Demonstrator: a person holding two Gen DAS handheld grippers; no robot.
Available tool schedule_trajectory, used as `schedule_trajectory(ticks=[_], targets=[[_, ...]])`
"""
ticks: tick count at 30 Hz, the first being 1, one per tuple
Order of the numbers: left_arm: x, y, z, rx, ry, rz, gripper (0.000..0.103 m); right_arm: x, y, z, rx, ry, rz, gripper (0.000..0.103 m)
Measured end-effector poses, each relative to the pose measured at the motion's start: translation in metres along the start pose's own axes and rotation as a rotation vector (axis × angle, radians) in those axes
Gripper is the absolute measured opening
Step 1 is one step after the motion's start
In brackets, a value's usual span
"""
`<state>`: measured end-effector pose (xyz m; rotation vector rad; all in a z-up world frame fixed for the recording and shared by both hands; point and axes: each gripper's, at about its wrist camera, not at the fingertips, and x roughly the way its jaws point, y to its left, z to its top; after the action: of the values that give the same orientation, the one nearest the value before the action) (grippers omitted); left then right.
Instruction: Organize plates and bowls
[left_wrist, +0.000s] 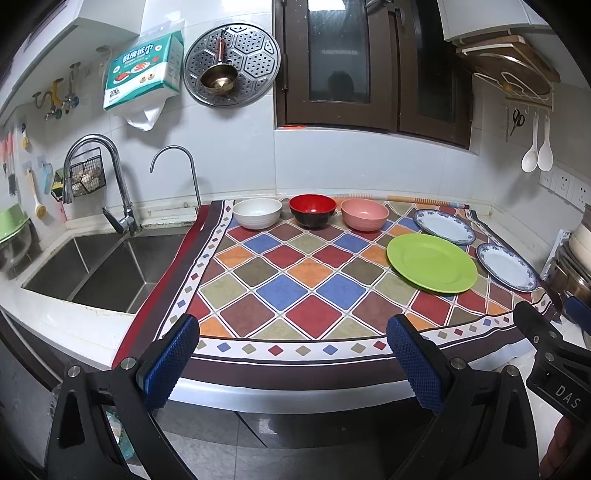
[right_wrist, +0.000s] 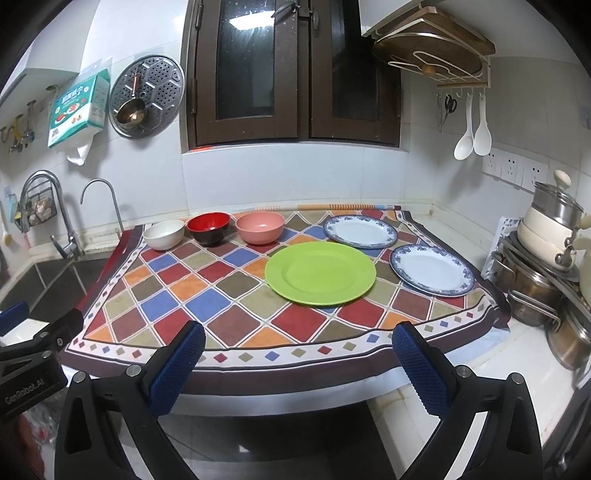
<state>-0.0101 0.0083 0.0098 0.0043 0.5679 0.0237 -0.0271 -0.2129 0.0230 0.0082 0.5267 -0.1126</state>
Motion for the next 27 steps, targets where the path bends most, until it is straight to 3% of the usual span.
schedule_trajectory(ticks=[27], targets=[[0.0009,0.0023,0.0001,-0.002,-0.001,-0.003,0.103,-0.0006,-0.0021,0.0020,0.002,-0.008,-0.005,0.102]])
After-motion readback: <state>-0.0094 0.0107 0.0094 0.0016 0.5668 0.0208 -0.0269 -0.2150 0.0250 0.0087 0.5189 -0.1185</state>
